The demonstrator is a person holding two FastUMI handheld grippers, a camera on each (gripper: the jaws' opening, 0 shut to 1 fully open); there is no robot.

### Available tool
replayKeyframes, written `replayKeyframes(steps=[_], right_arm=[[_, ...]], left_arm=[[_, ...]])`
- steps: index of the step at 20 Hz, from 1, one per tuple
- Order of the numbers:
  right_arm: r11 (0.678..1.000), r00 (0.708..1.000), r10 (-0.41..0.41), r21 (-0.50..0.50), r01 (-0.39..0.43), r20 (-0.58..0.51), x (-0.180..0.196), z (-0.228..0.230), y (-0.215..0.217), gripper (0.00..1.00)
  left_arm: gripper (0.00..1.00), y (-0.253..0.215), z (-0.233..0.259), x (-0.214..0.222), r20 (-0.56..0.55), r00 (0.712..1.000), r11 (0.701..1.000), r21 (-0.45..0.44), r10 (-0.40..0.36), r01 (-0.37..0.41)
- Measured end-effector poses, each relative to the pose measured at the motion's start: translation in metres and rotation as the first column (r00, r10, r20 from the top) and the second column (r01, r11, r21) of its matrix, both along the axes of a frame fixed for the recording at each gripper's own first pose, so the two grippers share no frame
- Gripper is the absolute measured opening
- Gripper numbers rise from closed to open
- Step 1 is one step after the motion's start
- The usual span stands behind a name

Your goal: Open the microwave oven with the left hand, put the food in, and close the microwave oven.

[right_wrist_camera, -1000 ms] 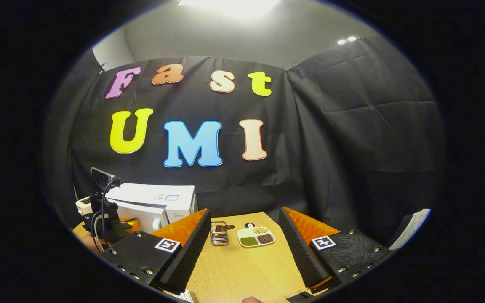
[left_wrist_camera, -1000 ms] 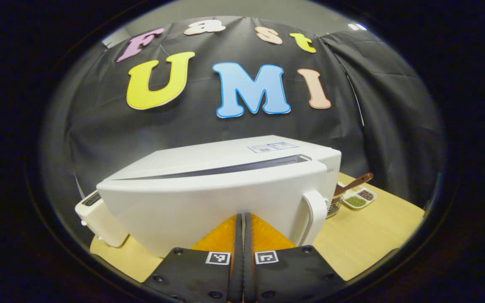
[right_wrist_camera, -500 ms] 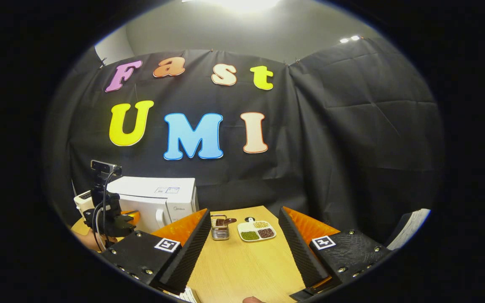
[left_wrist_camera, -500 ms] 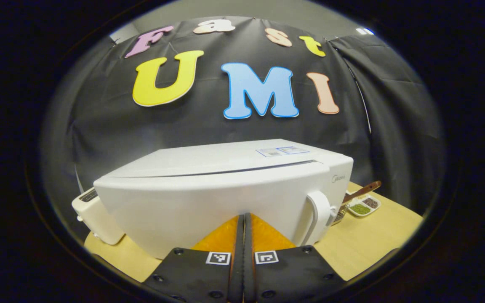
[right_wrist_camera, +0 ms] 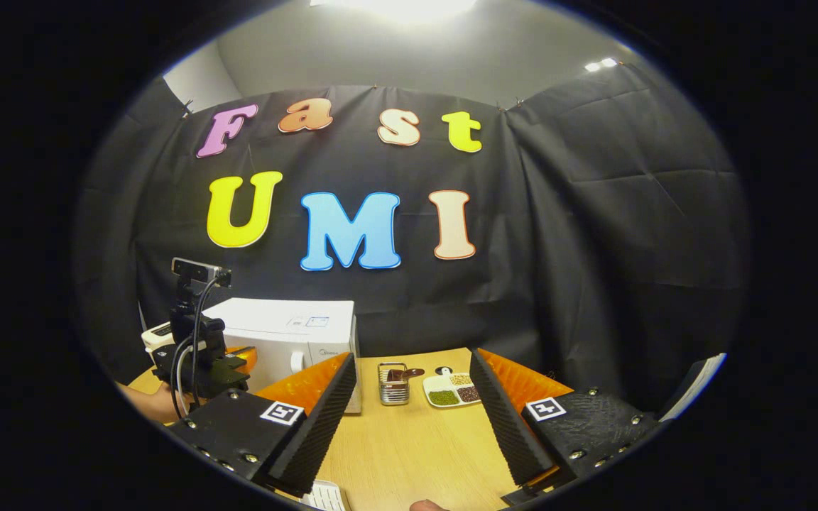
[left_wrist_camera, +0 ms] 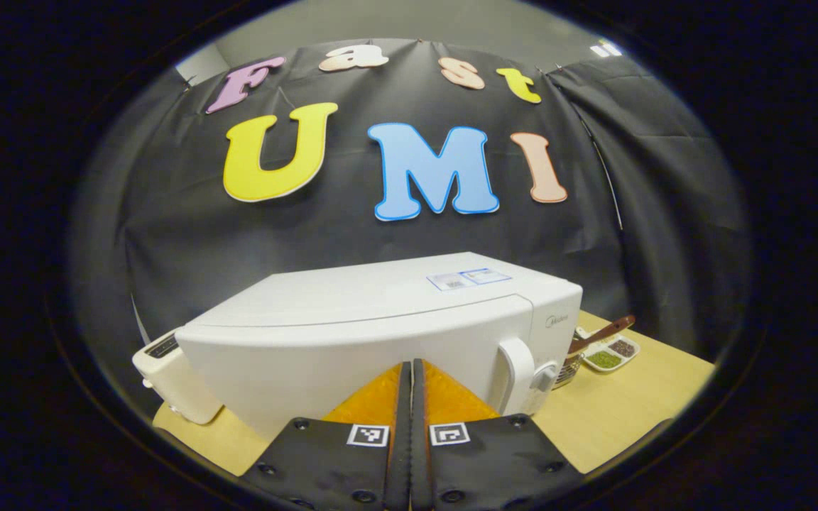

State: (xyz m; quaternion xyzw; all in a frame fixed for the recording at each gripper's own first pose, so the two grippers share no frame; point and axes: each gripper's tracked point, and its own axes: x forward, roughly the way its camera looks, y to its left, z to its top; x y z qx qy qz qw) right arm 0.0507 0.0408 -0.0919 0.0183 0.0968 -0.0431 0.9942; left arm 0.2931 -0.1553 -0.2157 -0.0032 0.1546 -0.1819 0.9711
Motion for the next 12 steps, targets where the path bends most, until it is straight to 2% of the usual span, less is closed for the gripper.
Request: replayKeyframes(steps=[2, 5, 12], right_arm=[[1.0, 0.999, 0.031, -0.002, -0.031, 0.018, -0.002, 0.005, 0.0, 0.98], [0.995, 0.995, 0.095, 0.013, -0.096, 0.034, -0.008, 0.011, 0.004, 0.98], [0.981, 0.98, 0.183, 0.049, -0.187, 0.073, -0.026, 0.022, -0.008, 0.98]], left_arm=[[0.07, 0.005, 0.018, -0.016, 0.015, 1.0, 1.0, -0.013, 0.008, -0.008], [0.07, 0.028, 0.054, -0.043, 0.068, 0.996, 0.998, -0.022, 0.063, -0.062], [0.07, 0.076, 0.124, -0.122, 0.136, 0.978, 0.987, -0.025, 0.16, -0.159]])
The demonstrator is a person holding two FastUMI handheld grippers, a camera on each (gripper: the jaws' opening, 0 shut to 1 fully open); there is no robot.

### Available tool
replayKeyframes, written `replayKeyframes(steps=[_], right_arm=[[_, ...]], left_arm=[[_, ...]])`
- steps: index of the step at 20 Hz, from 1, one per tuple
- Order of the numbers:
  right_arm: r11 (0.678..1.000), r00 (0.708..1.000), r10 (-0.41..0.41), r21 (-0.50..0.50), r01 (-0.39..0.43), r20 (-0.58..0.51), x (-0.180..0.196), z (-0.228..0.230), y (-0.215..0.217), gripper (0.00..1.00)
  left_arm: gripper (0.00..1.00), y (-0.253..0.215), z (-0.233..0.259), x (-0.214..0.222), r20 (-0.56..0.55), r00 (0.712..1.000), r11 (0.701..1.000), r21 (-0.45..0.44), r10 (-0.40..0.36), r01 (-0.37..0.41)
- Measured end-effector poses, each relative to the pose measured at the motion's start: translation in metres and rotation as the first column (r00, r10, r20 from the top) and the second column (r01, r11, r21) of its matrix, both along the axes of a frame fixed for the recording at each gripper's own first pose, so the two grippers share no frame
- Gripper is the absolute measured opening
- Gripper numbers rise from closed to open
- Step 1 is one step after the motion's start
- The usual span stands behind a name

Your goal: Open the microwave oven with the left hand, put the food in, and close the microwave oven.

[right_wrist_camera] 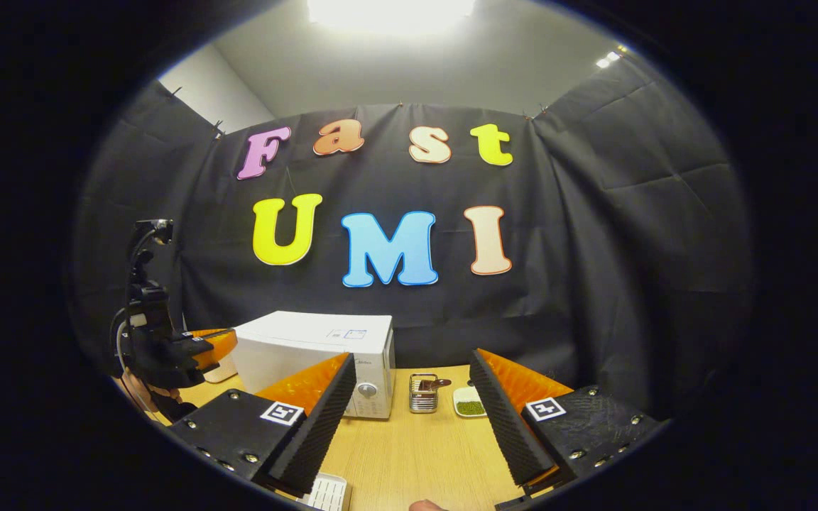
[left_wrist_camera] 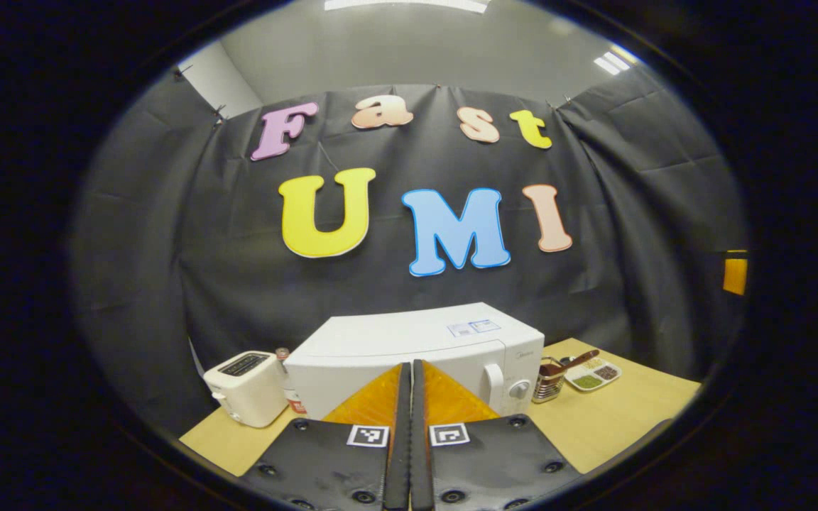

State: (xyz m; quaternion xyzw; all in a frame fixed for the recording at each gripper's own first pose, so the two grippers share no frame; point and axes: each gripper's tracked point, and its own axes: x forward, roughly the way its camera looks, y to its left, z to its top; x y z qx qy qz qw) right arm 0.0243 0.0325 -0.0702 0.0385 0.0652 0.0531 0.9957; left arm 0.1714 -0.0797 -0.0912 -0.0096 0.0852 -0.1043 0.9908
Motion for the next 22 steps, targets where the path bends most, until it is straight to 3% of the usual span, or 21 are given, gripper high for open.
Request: replayKeyframes(steps=[5, 11, 22], right_arm=[[0.999, 0.998, 0.053, 0.008, -0.053, 0.02, -0.014, 0.007, -0.01, 0.98], [0.998, 0.998, 0.054, 0.015, -0.055, 0.044, -0.023, 0.022, -0.013, 0.98], [0.999, 0.997, 0.039, 0.014, -0.04, 0.061, -0.043, 0.035, 0.008, 0.98]], left_arm=[[0.07, 0.014, 0.042, -0.06, 0.043, 0.998, 0.998, -0.009, 0.055, -0.055], [0.07, 0.04, 0.077, -0.108, 0.066, 0.993, 0.995, -0.031, 0.096, -0.094], [0.07, 0.084, 0.093, -0.153, 0.102, 0.986, 0.991, -0.017, 0.133, -0.132]])
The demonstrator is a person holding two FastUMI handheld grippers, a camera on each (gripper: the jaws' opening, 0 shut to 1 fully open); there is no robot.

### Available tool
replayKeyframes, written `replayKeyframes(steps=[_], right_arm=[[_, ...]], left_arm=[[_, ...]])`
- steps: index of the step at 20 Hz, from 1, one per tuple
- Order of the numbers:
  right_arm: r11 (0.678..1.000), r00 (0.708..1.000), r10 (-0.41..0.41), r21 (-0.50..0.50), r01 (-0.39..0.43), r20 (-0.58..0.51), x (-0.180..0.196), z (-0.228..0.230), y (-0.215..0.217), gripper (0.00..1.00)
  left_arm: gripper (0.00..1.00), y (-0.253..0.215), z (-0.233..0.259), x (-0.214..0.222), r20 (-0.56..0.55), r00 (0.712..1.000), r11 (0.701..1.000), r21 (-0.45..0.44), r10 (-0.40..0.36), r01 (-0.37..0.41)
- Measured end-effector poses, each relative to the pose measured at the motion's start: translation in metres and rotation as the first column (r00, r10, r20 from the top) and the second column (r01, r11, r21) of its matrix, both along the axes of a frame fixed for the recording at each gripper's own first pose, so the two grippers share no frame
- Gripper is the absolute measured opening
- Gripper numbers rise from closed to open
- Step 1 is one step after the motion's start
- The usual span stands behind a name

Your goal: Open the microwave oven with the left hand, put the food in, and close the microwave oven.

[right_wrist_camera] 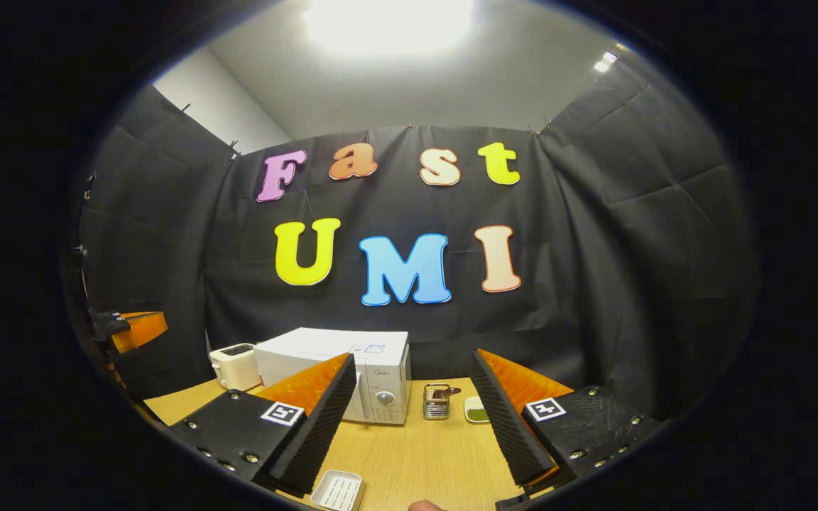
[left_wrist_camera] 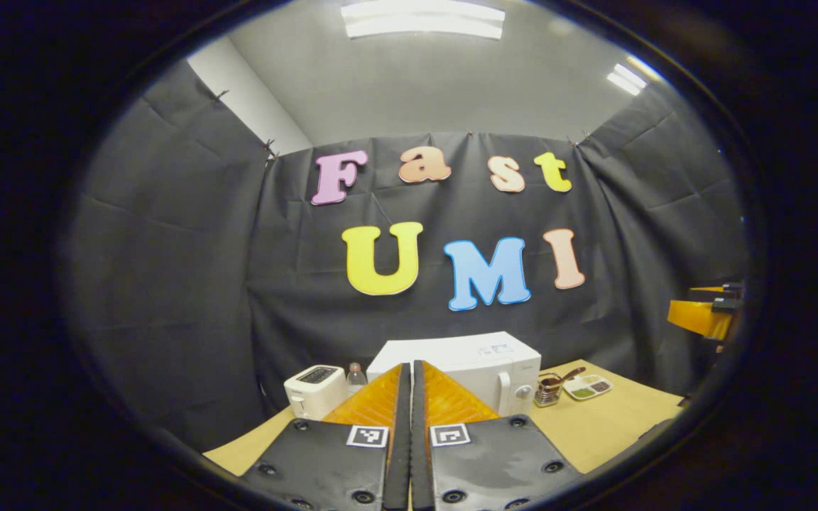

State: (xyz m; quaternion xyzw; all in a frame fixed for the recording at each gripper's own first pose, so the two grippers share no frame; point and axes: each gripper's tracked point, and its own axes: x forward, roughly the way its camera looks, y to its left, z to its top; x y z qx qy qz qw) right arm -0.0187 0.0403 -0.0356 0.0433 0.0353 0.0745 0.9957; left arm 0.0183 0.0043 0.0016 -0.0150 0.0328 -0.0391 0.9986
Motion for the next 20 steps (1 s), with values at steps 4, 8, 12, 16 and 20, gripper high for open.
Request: replayKeyframes(steps=[4, 8, 12, 16, 20], right_arm=[[1.0, 1.0, 0.007, -0.004, -0.007, 0.001, -0.004, 0.002, 0.009, 0.98], [1.0, 1.0, 0.009, -0.005, -0.009, 0.008, -0.003, 0.005, 0.019, 0.98], [1.0, 1.0, 0.013, -0.01, -0.013, 0.02, -0.002, 0.01, 0.029, 0.98], [1.0, 0.999, 0.018, -0.018, -0.017, 0.03, -0.001, 0.013, 0.038, 0.98], [1.0, 1.0, 0.015, -0.002, -0.015, 0.023, 0.001, 0.013, 0.044, 0.98]], left_arm=[[0.3, 0.005, -0.004, -0.003, -0.01, 1.0, 0.999, -0.034, -0.009, 0.009], [0.72, 0.005, -0.004, -0.003, 0.003, 1.0, 0.999, -0.027, -0.031, 0.031], [0.94, 0.009, 0.004, -0.002, 0.046, 0.998, 0.999, -0.018, -0.032, 0.032], [0.94, 0.019, 0.006, 0.002, 0.061, 0.998, 0.999, -0.029, -0.015, 0.017], [0.99, 0.029, 0.003, 0.007, 0.06, 0.998, 1.0, -0.014, 0.002, -0.001]])
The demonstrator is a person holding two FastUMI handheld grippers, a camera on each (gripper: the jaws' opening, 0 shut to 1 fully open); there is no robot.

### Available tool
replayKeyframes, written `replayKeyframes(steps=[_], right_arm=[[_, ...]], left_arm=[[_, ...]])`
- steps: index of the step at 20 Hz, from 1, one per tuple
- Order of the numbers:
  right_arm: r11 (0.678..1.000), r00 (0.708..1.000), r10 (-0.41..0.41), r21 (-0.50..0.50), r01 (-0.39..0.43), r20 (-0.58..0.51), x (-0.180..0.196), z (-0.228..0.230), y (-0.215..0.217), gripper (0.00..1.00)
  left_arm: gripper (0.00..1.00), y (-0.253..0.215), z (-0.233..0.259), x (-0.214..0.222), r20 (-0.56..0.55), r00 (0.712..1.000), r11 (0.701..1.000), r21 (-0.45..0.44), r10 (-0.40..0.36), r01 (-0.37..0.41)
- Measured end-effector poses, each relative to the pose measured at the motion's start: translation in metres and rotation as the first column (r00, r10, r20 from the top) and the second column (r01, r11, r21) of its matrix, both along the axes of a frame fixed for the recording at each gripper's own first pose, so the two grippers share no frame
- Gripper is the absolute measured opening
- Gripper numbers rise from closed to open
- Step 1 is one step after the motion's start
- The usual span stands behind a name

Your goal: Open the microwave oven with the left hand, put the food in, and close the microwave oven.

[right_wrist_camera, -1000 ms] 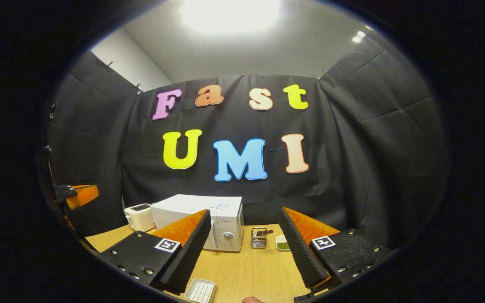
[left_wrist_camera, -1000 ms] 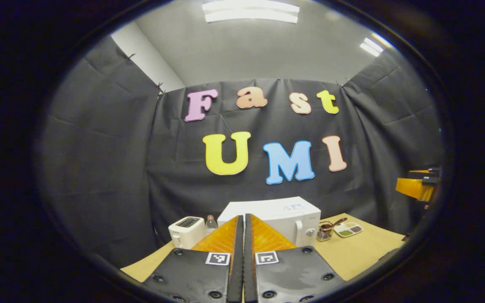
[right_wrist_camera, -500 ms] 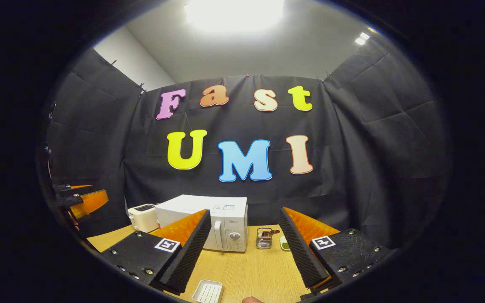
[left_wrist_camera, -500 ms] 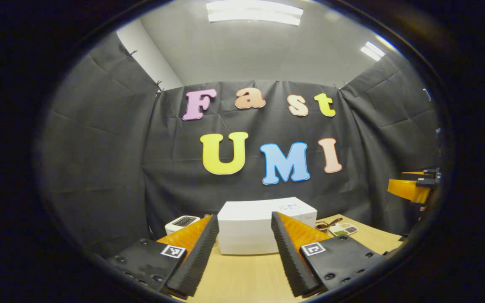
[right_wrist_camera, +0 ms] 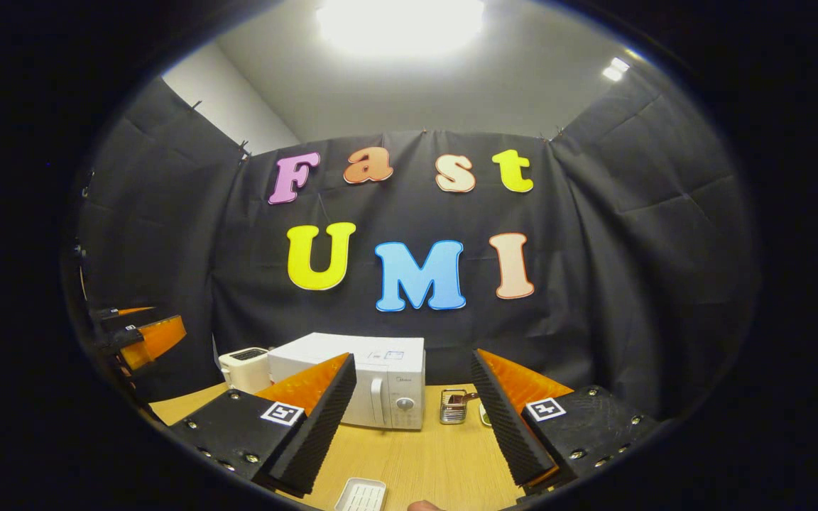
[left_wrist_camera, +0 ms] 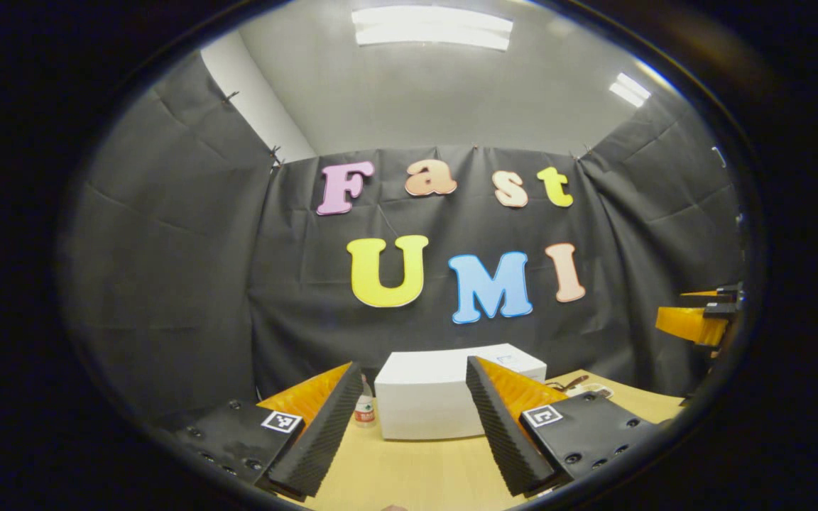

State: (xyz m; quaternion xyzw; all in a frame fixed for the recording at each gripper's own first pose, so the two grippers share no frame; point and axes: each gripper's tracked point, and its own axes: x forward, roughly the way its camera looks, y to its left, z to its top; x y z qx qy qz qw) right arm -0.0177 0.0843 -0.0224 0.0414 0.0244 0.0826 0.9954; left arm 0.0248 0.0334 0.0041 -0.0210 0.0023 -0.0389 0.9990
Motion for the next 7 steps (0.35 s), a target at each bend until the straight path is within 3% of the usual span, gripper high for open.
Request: replayKeyframes(steps=[1, 2, 7], right_arm=[[1.0, 1.0, 0.001, 0.003, -0.001, -0.004, 0.001, 0.0, 0.001, 0.98], [1.0, 1.0, 0.0, 0.003, 0.0, -0.007, 0.002, -0.001, 0.002, 0.98], [1.0, 1.0, -0.004, -0.003, 0.004, -0.012, 0.011, 0.0, 0.007, 0.98]], left_arm=[[0.94, 0.002, -0.002, 0.002, -0.002, 1.0, 1.0, 0.008, 0.004, -0.004], [0.99, 0.003, -0.003, 0.003, -0.001, 1.0, 1.0, 0.011, 0.004, -0.004], [0.94, 0.01, -0.009, 0.01, -0.007, 1.0, 1.0, 0.012, 0.002, -0.002]])
